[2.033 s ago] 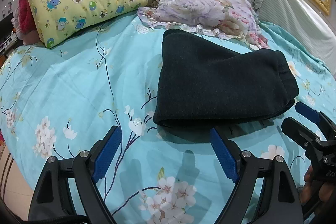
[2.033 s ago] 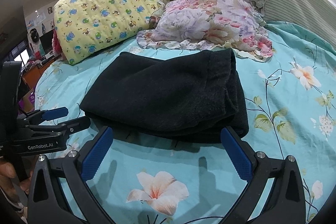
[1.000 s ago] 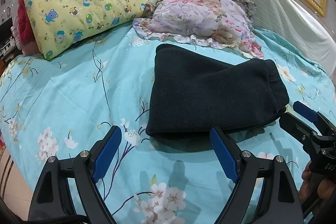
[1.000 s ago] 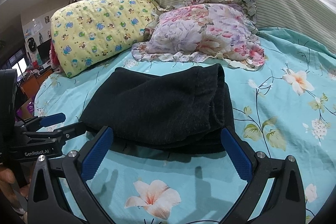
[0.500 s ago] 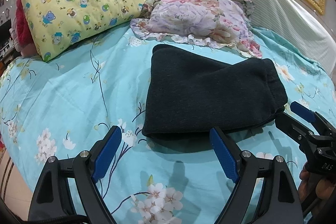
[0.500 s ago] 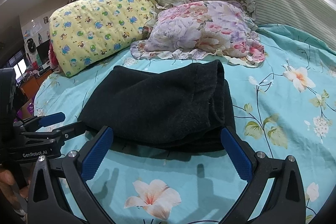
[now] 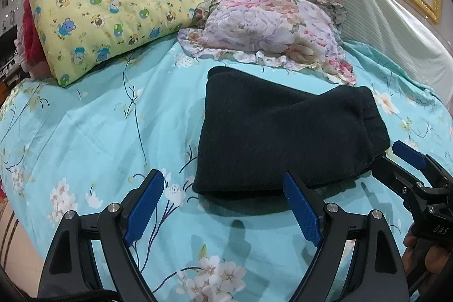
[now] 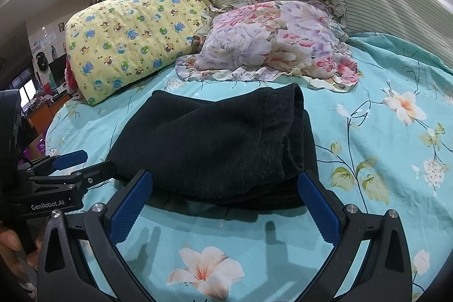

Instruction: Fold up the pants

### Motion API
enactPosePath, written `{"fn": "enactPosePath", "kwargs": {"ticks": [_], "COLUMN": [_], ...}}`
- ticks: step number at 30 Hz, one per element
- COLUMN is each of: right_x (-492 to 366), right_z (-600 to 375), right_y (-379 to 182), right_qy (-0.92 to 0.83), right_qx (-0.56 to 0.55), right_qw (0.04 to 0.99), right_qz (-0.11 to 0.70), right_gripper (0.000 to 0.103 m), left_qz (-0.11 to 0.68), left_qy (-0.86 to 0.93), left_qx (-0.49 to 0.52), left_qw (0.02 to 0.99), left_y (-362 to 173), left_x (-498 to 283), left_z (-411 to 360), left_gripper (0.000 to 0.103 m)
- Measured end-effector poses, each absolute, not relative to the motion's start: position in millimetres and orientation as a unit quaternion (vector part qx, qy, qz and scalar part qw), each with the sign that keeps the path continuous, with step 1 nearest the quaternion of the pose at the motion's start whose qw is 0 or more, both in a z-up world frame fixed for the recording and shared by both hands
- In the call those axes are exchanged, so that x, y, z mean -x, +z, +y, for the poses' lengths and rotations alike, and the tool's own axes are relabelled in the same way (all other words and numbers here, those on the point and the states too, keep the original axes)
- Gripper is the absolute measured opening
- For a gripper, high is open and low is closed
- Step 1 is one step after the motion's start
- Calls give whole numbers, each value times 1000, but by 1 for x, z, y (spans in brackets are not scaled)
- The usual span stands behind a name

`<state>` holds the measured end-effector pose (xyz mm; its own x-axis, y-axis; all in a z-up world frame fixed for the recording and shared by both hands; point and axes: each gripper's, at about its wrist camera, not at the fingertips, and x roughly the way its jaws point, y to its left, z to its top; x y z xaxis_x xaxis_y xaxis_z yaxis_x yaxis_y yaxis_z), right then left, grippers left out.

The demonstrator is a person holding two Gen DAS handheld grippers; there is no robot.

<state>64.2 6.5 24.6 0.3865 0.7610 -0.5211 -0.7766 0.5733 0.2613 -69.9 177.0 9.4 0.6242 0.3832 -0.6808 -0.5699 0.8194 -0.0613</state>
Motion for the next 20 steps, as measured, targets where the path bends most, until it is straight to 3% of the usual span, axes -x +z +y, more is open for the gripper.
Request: {"fn": "enactPosePath", "kwargs": {"ticks": [20], "right_x": [-83], "right_z": [-5], "right_y": [31], "right_qy": [465], "right_qx": [-23], "right_qw": [829], "right_qz": [310], "right_gripper": [102], "left_qz": [330], "left_qy": [263], "left_qx": [81], "left_qw": [903], "left_y": [26], "left_x": [40], "left_z": [153], "left_gripper": [87]}}
